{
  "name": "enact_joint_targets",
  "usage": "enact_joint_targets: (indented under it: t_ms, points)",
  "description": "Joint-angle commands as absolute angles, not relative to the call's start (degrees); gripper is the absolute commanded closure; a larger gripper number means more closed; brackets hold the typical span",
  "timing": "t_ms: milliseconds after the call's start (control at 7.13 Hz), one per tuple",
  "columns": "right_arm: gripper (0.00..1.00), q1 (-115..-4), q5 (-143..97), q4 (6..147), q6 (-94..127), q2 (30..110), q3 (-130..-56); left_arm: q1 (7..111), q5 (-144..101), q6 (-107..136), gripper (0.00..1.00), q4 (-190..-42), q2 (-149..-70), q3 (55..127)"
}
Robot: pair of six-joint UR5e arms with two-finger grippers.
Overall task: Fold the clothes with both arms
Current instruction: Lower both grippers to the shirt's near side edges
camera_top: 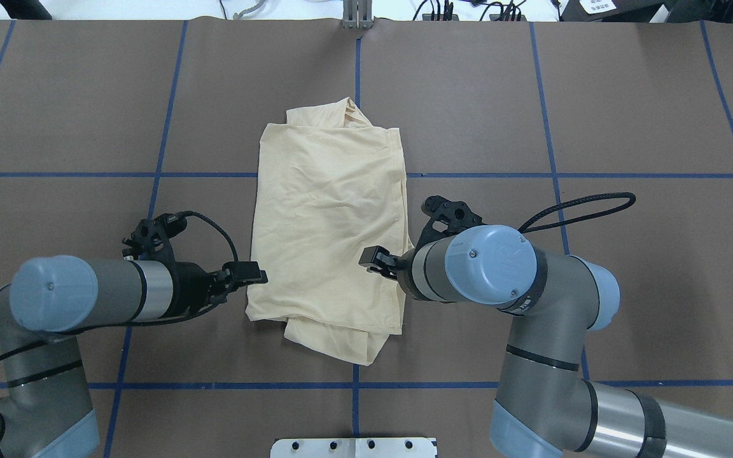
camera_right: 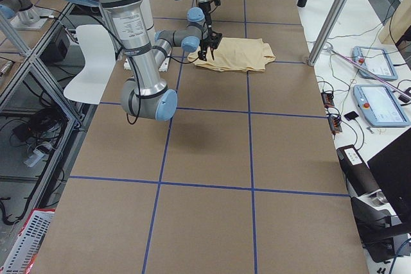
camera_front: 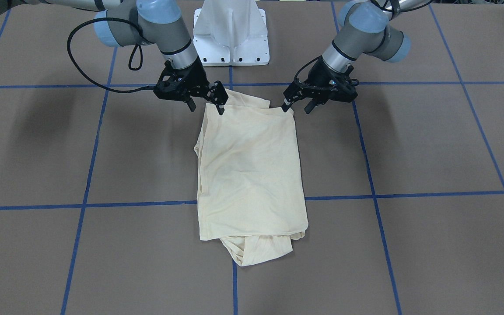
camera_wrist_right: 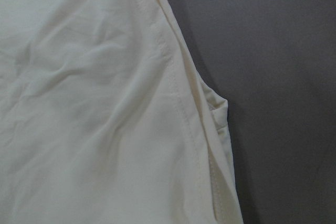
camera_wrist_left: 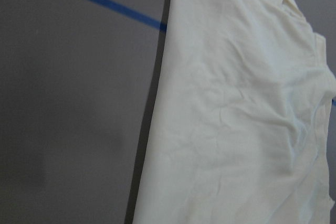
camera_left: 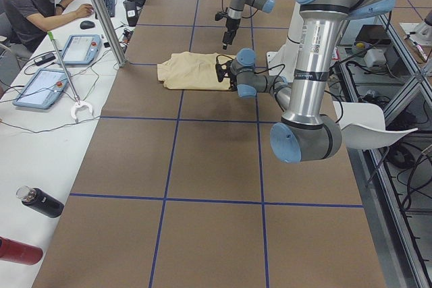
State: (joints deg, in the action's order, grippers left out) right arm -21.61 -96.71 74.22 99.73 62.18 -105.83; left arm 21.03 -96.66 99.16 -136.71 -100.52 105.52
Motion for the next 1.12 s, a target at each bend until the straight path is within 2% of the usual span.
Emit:
enact_joint_targets:
  t_ms: [0, 561, 842, 982]
  points:
    - [0.0, -21.6, -96.6, 74.2, 99.8, 62.2, -106.0, 17.8, -94.8, 101.8, 0.03, -134.5, -101.9, 104.7]
    - [0.0, -21.6, -96.5, 74.2, 99.8, 62.2, -106.0, 17.5, -94.9, 101.8, 0.16, -134.0, -103.2, 102.1]
    - [0.0, -21.6, -96.5, 74.2, 99.8, 62.7, -106.0, 17.6, -95.0, 101.8, 0.31, -134.0, -103.1, 102.3]
    - [0.0, -21.6, -96.6, 74.2, 99.8, 62.7, -106.0, 17.7, -95.0, 101.8, 0.51, -133.9, -103.1, 102.7]
